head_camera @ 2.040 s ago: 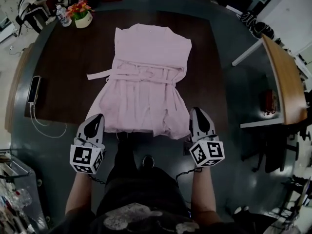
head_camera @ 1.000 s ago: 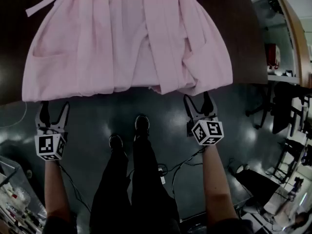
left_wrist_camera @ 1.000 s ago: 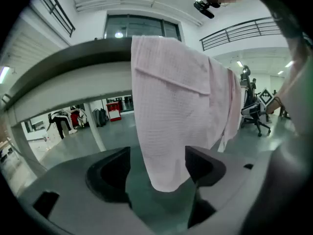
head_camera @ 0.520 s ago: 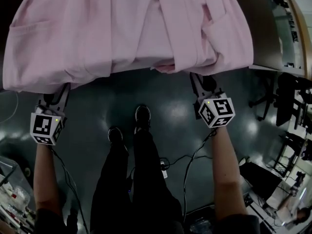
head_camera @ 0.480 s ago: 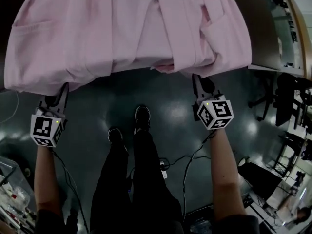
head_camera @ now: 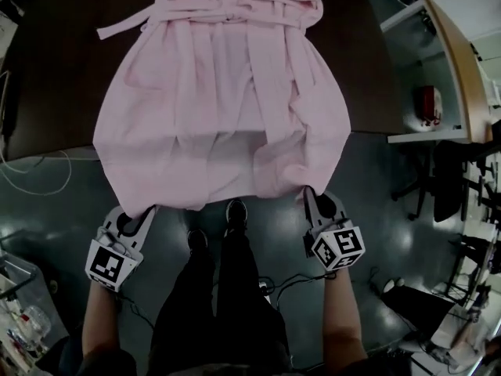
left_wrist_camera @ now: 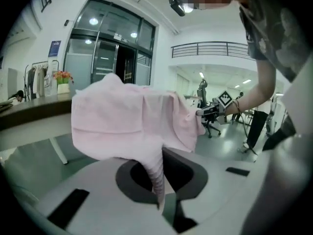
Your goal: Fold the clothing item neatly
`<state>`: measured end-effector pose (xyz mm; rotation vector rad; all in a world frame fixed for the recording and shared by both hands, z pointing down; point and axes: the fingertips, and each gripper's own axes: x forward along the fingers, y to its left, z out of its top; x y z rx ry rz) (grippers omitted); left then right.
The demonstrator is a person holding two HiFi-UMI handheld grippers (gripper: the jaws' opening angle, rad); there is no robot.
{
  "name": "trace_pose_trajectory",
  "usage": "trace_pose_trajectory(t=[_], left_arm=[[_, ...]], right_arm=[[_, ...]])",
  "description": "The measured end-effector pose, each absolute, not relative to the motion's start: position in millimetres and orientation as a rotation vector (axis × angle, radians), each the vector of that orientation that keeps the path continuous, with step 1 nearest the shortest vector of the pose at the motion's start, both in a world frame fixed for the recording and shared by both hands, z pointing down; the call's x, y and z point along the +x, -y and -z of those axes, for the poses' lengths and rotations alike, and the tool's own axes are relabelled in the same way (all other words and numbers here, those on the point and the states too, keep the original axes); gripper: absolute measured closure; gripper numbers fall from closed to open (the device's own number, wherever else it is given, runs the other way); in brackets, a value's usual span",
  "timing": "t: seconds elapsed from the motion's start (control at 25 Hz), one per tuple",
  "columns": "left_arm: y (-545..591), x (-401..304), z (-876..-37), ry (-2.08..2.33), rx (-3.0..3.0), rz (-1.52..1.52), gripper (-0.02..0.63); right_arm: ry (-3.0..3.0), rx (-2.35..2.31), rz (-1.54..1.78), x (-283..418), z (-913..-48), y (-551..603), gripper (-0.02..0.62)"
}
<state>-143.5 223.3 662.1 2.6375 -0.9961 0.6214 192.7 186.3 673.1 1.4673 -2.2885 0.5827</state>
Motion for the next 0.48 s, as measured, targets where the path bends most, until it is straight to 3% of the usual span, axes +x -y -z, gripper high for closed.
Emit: trace_pose_trajectory(t=[0.48], left_arm=[[-190, -117, -430, 1.112, 2.747, -0.311, 0.58]], right_arm=[[2.511, 1.417, -0.423, 202, -453, -162, 0.594]])
